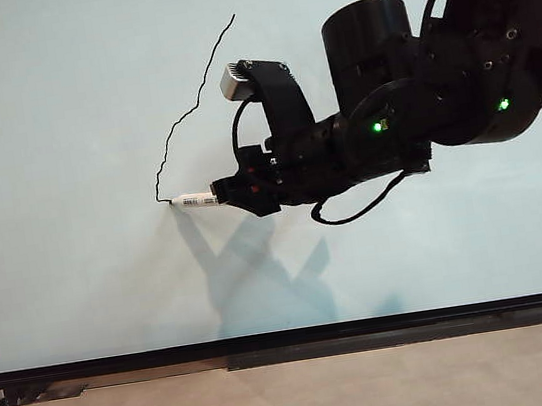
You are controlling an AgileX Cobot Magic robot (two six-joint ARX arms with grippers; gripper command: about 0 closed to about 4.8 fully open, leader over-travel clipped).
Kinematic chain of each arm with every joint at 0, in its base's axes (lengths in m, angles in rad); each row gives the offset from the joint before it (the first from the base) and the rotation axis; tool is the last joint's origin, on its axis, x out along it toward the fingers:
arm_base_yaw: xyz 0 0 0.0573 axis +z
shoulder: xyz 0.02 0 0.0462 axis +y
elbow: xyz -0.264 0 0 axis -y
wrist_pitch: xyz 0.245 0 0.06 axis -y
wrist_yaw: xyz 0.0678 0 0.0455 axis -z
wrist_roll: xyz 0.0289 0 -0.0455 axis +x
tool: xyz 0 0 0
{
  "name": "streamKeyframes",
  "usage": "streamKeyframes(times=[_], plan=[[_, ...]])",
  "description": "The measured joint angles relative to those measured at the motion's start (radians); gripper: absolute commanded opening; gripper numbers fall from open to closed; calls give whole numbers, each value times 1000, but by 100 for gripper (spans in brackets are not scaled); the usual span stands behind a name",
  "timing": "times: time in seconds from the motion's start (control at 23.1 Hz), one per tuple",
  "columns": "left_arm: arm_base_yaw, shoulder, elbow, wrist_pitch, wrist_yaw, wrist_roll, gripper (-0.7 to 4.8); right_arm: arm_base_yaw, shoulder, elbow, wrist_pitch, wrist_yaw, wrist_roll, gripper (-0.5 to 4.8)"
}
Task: Pick up the pen on the shelf to the right of the whiteboard and draw a triangle.
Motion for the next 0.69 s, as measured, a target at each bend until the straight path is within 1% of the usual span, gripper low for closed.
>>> streamKeyframes(times=[0.35,0.69], plan=[[0,0,0,0,0,0,-5,-21,-20,-59,45,25,0,-5],[0,0,0,0,0,0,-5,-48,-24,-68,45,7,0,-5]])
